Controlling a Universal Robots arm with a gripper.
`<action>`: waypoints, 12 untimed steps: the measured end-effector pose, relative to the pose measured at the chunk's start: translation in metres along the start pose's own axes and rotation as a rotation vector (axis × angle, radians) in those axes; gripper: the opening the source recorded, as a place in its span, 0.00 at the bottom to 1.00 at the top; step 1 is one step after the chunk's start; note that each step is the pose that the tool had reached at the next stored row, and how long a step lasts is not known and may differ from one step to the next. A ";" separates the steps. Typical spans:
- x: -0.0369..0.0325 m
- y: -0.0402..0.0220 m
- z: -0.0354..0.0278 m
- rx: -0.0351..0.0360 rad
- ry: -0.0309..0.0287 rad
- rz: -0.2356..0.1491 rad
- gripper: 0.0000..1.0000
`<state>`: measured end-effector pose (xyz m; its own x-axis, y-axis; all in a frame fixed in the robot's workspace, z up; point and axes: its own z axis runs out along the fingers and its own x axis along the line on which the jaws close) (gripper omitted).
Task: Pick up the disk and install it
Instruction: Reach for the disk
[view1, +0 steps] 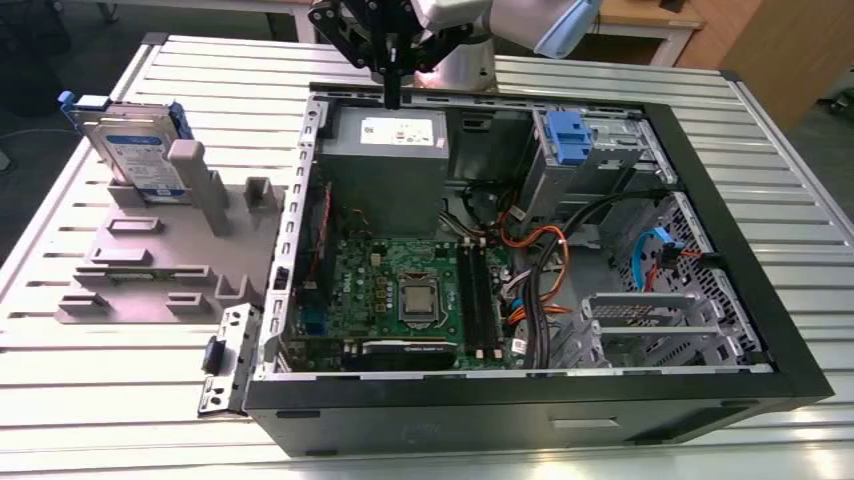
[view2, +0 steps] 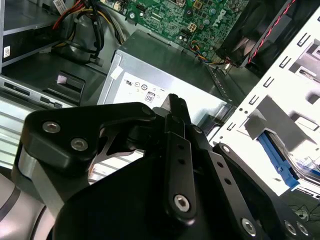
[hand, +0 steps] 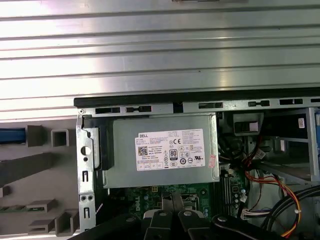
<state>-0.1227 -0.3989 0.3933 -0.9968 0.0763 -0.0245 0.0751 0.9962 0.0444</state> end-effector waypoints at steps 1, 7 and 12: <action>0.0003 0.0000 0.0000 0.0000 0.0000 0.000 0.11; 0.0027 -0.0002 -0.0001 0.0001 0.0000 0.000 0.11; 0.0033 -0.0003 -0.0001 0.0000 0.0000 0.000 0.11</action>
<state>-0.1261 -0.3989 0.3933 -0.9968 0.0763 -0.0245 0.0752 0.9962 0.0444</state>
